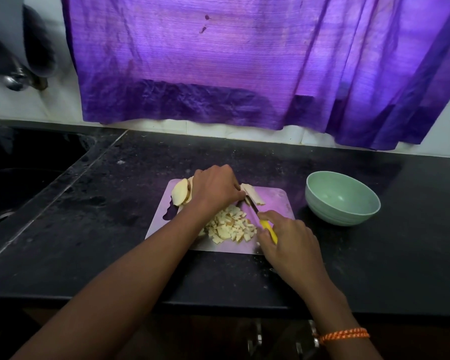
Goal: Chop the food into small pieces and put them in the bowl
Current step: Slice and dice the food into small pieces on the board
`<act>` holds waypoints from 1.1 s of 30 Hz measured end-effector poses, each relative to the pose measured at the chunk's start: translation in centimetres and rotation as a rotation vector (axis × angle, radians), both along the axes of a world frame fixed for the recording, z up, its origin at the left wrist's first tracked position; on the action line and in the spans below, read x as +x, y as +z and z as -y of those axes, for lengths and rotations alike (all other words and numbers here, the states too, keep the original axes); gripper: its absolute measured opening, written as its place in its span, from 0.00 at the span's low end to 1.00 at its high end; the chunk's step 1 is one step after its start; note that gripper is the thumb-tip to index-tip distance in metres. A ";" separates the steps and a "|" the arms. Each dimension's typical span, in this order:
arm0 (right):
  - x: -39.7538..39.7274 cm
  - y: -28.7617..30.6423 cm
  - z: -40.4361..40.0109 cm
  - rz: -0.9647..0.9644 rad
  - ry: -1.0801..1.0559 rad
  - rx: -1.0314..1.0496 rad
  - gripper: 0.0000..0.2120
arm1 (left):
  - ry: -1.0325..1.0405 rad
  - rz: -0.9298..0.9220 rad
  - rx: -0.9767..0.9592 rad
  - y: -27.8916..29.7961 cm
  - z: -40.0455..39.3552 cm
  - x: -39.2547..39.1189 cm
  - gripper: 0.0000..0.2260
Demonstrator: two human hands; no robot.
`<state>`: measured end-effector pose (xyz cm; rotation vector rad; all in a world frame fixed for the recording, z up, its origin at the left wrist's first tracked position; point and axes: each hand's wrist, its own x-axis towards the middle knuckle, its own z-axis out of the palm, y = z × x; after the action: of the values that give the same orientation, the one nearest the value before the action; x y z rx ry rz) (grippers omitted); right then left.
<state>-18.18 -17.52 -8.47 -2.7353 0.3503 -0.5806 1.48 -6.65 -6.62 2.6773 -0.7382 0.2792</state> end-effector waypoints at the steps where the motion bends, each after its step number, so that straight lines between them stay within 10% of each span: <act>1: -0.5 0.0 0.0 0.010 0.002 0.005 0.18 | 0.000 0.004 0.000 0.1 0.0 -0.1 0.12; 21: 2.1 0.7 3.0 0.033 -0.146 0.022 0.20 | -0.356 0.081 -0.025 0.6 -1.4 0.6 0.05; 33: 2.0 0.3 3.0 0.064 -0.171 0.070 0.19 | -0.466 0.105 0.028 0.1 -0.1 0.2 0.20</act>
<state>-16.17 -20.47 -8.18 -2.6298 0.5816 -0.6844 1.64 -6.55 -6.57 2.4345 -1.3709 0.2875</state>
